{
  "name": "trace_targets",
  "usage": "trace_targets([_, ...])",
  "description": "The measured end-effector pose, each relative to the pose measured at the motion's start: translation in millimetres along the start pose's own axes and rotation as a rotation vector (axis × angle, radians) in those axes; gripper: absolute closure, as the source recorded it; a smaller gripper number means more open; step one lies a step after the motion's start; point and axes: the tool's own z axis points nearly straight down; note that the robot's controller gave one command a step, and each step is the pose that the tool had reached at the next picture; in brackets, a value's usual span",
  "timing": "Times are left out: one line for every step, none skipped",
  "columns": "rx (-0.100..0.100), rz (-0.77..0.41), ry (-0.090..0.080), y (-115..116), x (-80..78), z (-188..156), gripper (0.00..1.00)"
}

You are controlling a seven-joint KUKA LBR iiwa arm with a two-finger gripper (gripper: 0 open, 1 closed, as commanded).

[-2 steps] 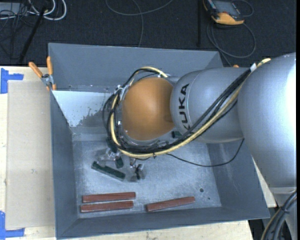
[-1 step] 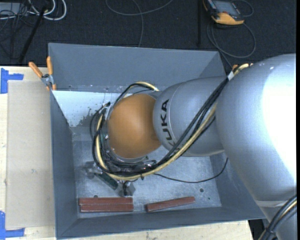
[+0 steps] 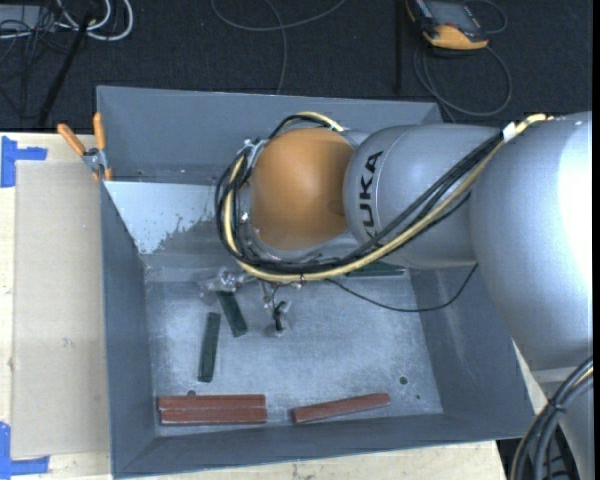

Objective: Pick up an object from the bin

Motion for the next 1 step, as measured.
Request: trace_targets([-0.007, -0.003, 0.002, 5.2, -1.2, 1.3, 1.0])
